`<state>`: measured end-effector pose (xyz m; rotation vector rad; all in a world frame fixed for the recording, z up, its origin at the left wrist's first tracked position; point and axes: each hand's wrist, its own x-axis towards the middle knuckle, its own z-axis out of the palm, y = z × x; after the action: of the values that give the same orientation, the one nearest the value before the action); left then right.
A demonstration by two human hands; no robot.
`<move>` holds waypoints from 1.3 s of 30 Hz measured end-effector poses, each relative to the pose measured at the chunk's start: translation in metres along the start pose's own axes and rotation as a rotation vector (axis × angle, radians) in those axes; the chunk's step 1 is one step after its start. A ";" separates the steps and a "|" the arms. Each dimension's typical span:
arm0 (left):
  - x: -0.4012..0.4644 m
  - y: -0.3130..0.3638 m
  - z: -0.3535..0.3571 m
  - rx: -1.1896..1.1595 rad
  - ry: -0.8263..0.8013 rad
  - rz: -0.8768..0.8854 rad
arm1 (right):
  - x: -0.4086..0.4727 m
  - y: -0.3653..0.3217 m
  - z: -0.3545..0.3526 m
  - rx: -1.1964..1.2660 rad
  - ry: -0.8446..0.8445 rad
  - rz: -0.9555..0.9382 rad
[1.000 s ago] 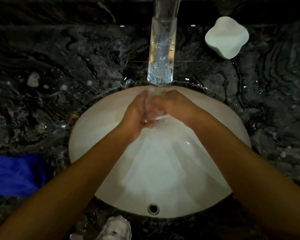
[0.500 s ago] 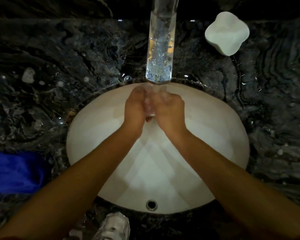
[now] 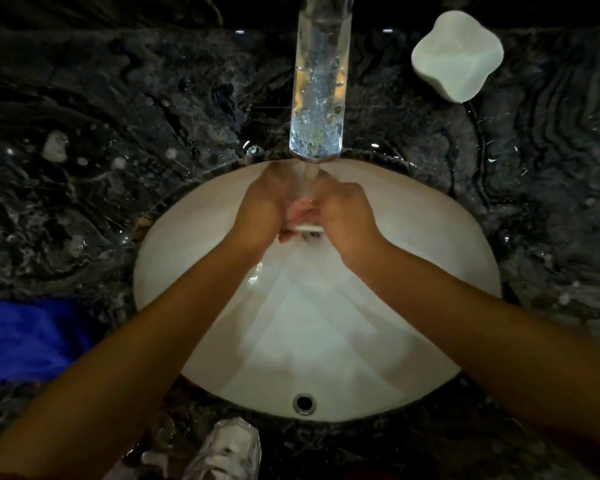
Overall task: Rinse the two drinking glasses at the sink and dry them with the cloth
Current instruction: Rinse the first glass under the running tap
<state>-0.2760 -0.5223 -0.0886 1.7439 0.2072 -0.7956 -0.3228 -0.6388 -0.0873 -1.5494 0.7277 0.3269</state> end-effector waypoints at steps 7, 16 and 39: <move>0.001 -0.002 -0.012 -0.206 -0.007 -0.078 | -0.016 0.011 -0.034 0.685 -0.048 0.209; 0.004 0.005 -0.006 -0.112 -0.247 -0.337 | 0.027 -0.004 -0.020 -0.609 -0.002 -0.320; 0.010 -0.013 -0.009 -0.188 0.019 -0.303 | 0.020 -0.036 0.003 -0.786 -0.057 -0.032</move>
<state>-0.2716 -0.5122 -0.1043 1.5614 0.5520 -0.9458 -0.2844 -0.6421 -0.0718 -2.2737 0.5501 0.6848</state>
